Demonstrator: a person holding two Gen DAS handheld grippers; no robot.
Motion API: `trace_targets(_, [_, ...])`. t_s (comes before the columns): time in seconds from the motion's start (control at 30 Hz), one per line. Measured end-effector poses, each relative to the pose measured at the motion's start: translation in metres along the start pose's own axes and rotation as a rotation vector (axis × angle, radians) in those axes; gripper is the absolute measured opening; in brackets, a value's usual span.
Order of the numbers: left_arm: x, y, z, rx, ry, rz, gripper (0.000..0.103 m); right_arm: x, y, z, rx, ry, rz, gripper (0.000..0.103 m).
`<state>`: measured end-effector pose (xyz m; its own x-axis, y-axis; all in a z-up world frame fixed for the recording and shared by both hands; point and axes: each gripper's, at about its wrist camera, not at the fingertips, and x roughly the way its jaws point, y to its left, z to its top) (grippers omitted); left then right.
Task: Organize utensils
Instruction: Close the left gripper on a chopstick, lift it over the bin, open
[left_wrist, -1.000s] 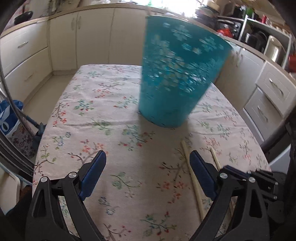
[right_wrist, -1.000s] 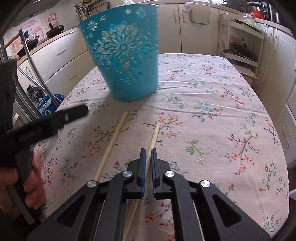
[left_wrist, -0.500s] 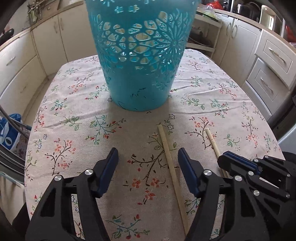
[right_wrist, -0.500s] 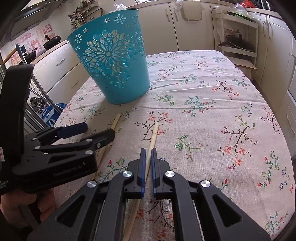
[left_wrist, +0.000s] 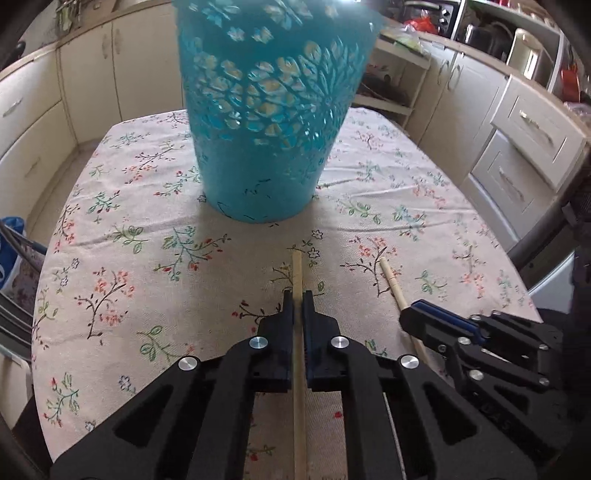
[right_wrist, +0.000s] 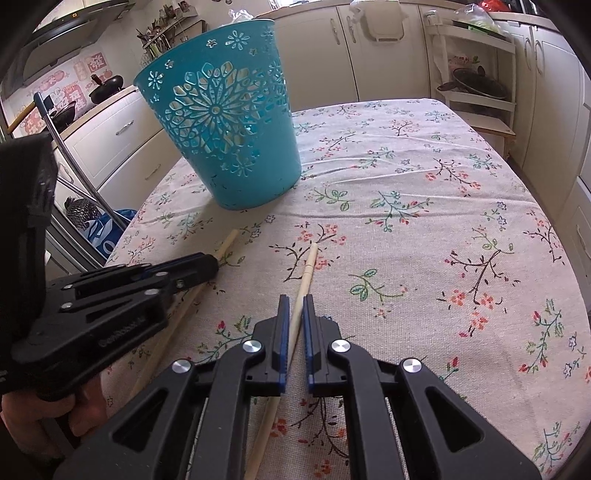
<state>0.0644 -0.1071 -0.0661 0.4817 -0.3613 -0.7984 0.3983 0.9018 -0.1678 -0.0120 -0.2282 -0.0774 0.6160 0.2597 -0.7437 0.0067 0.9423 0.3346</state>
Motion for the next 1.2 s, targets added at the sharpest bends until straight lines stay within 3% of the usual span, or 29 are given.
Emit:
trace_targets(0.27, [-0.081,0.024,0.016,-0.075,-0.203,-0.114,0.004,0.000,0.004,-0.001,-0.018,-0.011,0.007,0.019])
trace_targets(0.43, [-0.134,0.035,0.057,-0.098,-0.374,-0.153,0.004,0.000,0.006,-0.002,-0.031,-0.018,-0.002,0.019])
trace_targets(0.6, [-0.159,0.036,0.111,-0.093,-0.513,-0.164,0.004,-0.001,0.008,-0.004,-0.034,-0.022,0.002,0.021])
trace_targets(0.9, [-0.144,0.035,0.186,-0.143,-0.634,-0.142,0.004,0.001,0.006,-0.001,-0.027,-0.021,0.021,0.025])
trace_targets(1.2, [-0.098,0.029,0.213,-0.174,-0.652,-0.106,0.005,0.002,0.008,0.001,-0.048,-0.019,0.021,0.030])
